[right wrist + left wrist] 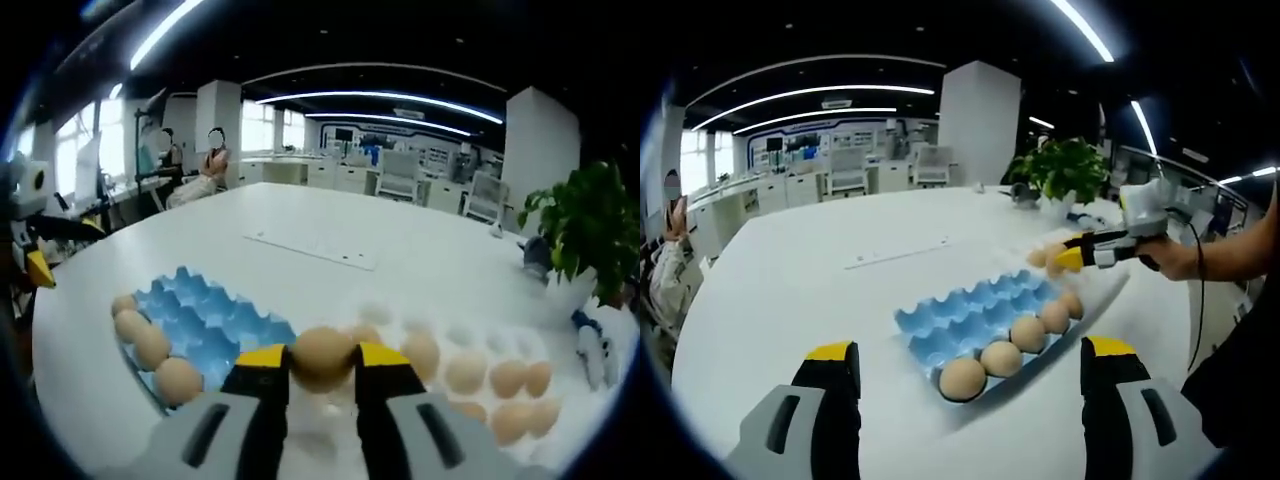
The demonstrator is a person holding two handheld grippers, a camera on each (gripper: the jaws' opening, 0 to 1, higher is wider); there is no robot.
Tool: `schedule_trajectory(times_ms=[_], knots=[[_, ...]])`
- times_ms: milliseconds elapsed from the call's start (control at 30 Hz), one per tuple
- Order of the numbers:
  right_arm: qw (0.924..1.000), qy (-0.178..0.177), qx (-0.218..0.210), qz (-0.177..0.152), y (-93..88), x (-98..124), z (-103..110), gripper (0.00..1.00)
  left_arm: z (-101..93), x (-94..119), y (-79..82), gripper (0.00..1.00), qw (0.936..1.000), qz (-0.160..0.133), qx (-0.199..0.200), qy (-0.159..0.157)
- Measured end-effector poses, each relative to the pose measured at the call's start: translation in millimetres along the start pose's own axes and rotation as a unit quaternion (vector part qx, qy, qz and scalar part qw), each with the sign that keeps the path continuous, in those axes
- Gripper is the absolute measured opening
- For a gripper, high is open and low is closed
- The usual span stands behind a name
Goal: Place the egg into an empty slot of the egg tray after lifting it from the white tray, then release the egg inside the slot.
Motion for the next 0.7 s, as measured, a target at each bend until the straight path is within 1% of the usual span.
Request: schedule_trajectory(times_ms=[100, 167, 233, 400, 433, 467, 500, 567, 700], knots=[[0.9999, 0.01, -0.008, -0.006, 6.6, -2.9, 6.0, 0.25, -0.5, 0.0, 1.0, 0.91, 1.0, -0.002, 0.002, -0.002], [0.9998, 0.019, -0.002, -0.006, 9.0, -5.9, 12.7, 0.25, -0.1, 0.1, 1.5, 0.91, 1.0, -0.004, 0.0, -0.002], [0.9996, 0.028, -0.003, -0.007, 9.6, -9.5, 19.0, 0.25, 1.7, 0.0, 1.4, 0.92, 1.0, -0.004, 0.002, 0.002], [0.9988, 0.049, -0.002, -0.005, 11.1, -15.5, 35.0, 0.25, 2.3, 0.4, 0.9, 0.92, 1.0, -0.002, -0.001, 0.0], [0.9983, 0.058, 0.0, -0.005, 13.2, -18.4, 42.3, 0.25, 2.8, 0.2, 0.5, 0.92, 1.0, -0.001, -0.001, 0.0], [0.9981, 0.061, 0.001, -0.005, 13.9, -19.1, 44.0, 0.25, 3.2, 0.1, 0.2, 0.92, 1.0, 0.0, 0.0, 0.0], [0.9974, 0.072, 0.005, -0.006, 16.1, -22.4, 51.7, 0.25, 3.7, -0.4, -0.2, 0.92, 1.0, 0.001, 0.001, 0.0], [0.9969, 0.078, 0.008, -0.005, 17.2, -24.6, 57.0, 0.25, 3.8, -0.5, -0.4, 0.92, 1.0, 0.002, 0.0, -0.001], [0.9938, 0.11, 0.013, -0.01, 23.8, -34.4, 81.4, 0.25, 5.0, -1.2, 0.3, 0.92, 1.0, 0.001, 0.0, -0.003]])
Point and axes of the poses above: the point that each gripper's makers call its tool centre point, and the gripper's own axes: x roughly backward along the fingers, z roughly to its left, y roughly out of its top, the point moved 2 cm from there along x, roughly backward along the fingers, and after that the axes turned 4 degrees about -z, right-handed, at the moved point
